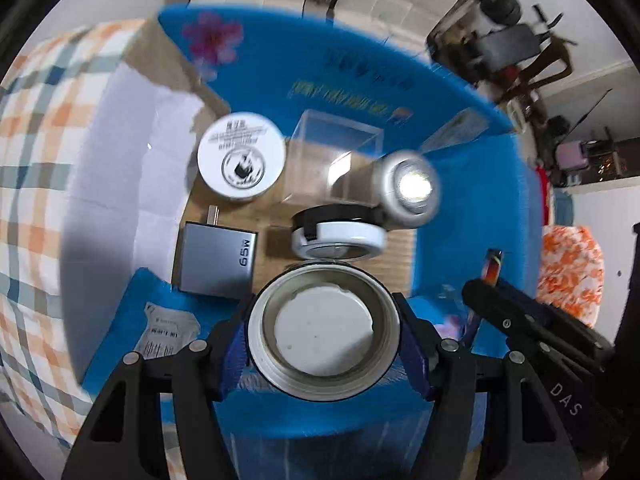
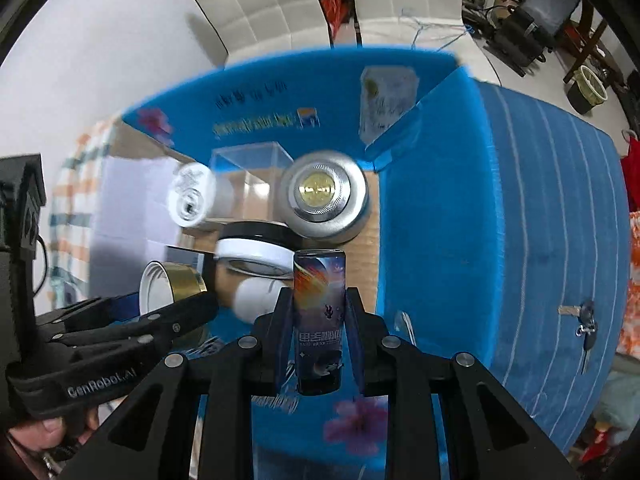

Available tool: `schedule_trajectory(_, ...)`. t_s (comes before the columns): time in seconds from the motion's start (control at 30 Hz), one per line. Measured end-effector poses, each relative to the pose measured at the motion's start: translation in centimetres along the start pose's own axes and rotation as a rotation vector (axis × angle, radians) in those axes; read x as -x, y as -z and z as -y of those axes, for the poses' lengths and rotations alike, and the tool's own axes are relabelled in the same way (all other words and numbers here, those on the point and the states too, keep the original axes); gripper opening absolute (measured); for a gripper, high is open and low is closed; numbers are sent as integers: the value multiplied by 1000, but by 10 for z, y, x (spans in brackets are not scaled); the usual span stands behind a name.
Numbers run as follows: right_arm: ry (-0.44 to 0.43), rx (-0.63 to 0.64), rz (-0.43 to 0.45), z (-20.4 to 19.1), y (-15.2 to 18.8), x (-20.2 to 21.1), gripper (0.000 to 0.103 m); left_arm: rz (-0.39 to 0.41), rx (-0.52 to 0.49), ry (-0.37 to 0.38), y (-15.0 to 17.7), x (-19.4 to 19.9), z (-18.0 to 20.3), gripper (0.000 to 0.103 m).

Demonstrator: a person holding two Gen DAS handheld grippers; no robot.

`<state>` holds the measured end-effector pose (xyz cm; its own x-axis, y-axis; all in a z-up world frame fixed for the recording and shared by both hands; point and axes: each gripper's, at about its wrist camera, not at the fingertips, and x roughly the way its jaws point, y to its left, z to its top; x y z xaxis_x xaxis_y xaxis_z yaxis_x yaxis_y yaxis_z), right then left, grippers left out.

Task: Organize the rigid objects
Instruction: 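Lower the tin and tube into the box and open both tools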

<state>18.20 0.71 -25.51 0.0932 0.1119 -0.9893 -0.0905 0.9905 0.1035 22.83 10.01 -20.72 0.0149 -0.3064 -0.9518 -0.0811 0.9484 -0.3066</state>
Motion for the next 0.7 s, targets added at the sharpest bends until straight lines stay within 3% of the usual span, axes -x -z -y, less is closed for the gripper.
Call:
schedule_trajectory(0.2,61,36,-76,-4,-4,-43,27,-62,-14,-50,-9,-34,-1,63)
schedule_trajectory(0.5,59,23,-120,3,-3,-72,27,-82,-9,-84,-7,-45,-7,63)
schedule_trajectory(0.7,65,8,-137,3,-3,-76,29,-71,18,-66,-10,-43,-11,83)
